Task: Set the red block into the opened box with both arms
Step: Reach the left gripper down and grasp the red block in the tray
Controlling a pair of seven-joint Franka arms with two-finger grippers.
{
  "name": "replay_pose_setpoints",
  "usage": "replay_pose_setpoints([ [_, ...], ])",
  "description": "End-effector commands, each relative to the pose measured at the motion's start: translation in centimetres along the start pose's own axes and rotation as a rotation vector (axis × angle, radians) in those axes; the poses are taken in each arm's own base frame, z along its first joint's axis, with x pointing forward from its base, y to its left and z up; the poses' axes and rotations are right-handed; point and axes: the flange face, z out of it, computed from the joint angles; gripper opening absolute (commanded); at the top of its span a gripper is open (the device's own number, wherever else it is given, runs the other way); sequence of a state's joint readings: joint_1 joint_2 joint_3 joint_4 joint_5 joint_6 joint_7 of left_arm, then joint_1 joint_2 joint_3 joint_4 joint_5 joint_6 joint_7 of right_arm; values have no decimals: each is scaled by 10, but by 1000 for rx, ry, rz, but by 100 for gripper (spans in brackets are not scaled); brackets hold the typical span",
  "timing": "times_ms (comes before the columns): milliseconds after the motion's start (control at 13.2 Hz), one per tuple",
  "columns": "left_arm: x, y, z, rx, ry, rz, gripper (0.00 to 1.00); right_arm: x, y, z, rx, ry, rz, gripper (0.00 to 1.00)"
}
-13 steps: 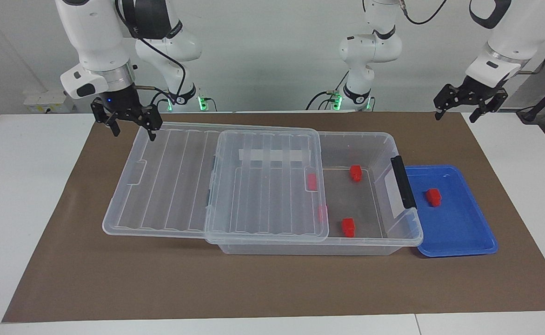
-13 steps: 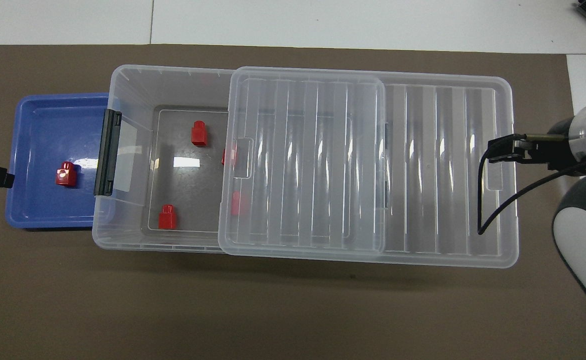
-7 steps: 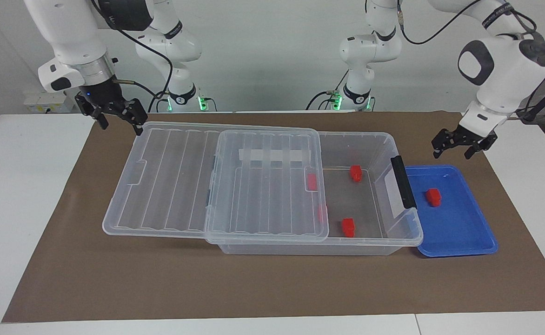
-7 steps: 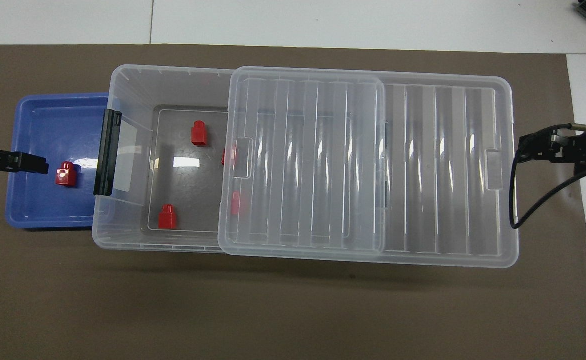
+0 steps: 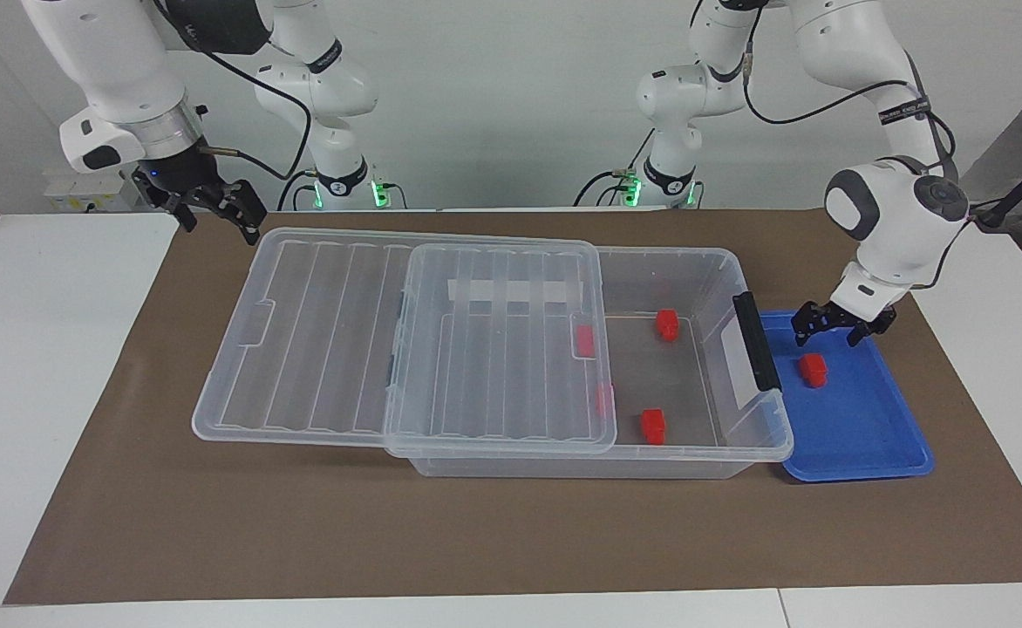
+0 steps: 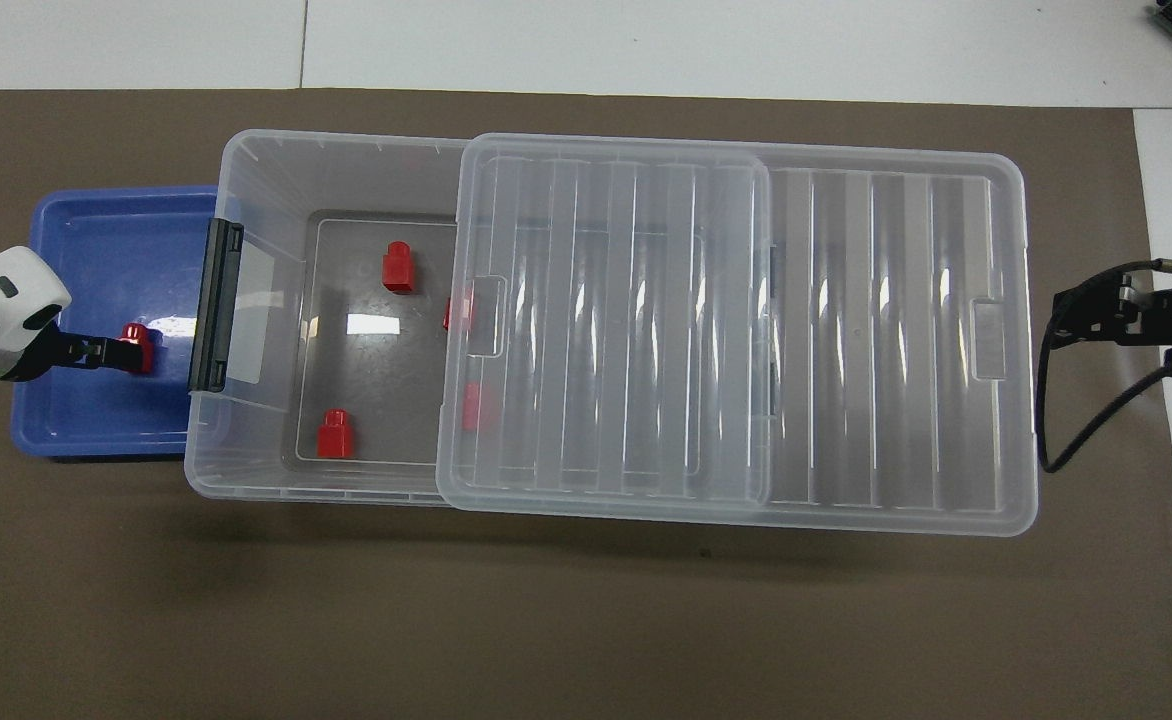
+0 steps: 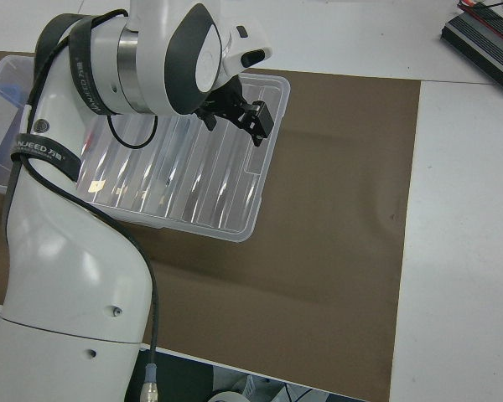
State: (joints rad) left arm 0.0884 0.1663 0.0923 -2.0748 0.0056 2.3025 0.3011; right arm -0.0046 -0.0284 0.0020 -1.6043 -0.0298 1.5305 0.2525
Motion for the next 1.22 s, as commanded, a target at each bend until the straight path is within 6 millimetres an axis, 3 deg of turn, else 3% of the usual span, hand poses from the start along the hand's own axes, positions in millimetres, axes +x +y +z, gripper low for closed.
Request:
replay_pose_setpoints([
  [0,4,-4,23,17,14,24,100,-2,-1,0,1,-13,-56,100],
  [152,9,3,38,21,22,36,100,-3,-1,0,2,-15,-57,100],
  [456,10,5,46,21,21,43,100,-1,2,0,17,-17,-52,100],
  [836,9,6,51,24,30,63,89,-2,2,0,17,-17,-52,100],
  [912,8,6,54,25,31,63,81,-1,3,0,18,-16,-50,100],
  [988,7,6,55,25,29,62,66,-1,2,0,18,-16,-52,100],
  [1140,9,6,53,24,27,63,26,-1,2,0,18,-16,-52,100],
])
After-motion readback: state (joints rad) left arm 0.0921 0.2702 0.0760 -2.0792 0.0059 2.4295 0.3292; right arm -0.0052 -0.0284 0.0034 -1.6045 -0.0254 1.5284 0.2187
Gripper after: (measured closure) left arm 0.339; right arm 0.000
